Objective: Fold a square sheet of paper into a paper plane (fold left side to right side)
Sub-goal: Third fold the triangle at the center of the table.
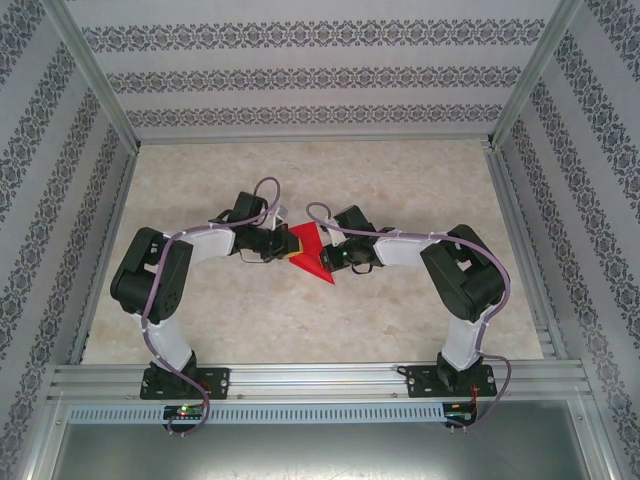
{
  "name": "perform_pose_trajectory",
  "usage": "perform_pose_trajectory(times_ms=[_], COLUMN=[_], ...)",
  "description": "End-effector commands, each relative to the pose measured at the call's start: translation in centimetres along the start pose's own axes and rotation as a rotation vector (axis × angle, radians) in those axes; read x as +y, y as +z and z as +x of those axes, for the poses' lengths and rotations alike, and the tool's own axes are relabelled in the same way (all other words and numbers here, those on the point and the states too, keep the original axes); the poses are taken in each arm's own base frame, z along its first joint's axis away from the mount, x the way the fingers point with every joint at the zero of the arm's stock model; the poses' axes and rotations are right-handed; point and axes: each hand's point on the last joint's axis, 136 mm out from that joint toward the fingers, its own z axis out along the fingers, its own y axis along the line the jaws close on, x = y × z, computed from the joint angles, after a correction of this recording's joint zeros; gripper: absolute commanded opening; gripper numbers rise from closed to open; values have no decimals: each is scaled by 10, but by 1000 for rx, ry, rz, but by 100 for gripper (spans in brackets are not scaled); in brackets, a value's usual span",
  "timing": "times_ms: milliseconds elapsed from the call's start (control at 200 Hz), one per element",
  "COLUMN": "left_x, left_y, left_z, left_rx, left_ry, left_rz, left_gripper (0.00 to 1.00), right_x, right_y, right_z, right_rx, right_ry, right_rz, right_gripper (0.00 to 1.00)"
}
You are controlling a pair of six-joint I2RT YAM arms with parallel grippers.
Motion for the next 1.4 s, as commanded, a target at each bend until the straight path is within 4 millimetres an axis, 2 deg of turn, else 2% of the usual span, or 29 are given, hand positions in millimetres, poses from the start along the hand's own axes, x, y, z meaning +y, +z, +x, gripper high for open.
perform_pose_trajectory(times_ms=[0, 175, 250, 490, 989, 1149, 1289, 1399], left_x=[-23, -18, -9, 14, 45, 39, 18, 3], left_y=[12, 25, 28, 33, 40, 38, 26, 16], left_z=[-8, -2, 1, 8, 16, 14, 5, -10], left_rx=[-25, -13, -13, -11, -9, -11, -29, -48], left_ry=[41, 44, 37, 10, -16, -11, 30, 67], left_rz=[112, 92, 57, -11, -92, -79, -73, -88], left_gripper=[2, 2, 2, 1, 1, 1, 7, 8], right_x=[-2, -1, -1, -2, -2, 0, 1, 1], right_y=[6, 8, 9, 9, 8, 7, 7, 7], right_z=[14, 15, 15, 17, 15, 11, 10, 10], right_rx=[61, 72, 72, 82, 83, 78, 73, 75], right_ry=[-11, -20, -22, -23, -27, -30, -31, -30], right_rz=[12, 15, 16, 27, 24, 23, 13, 12], right_gripper=[0, 0, 0, 0, 0, 0, 0, 0])
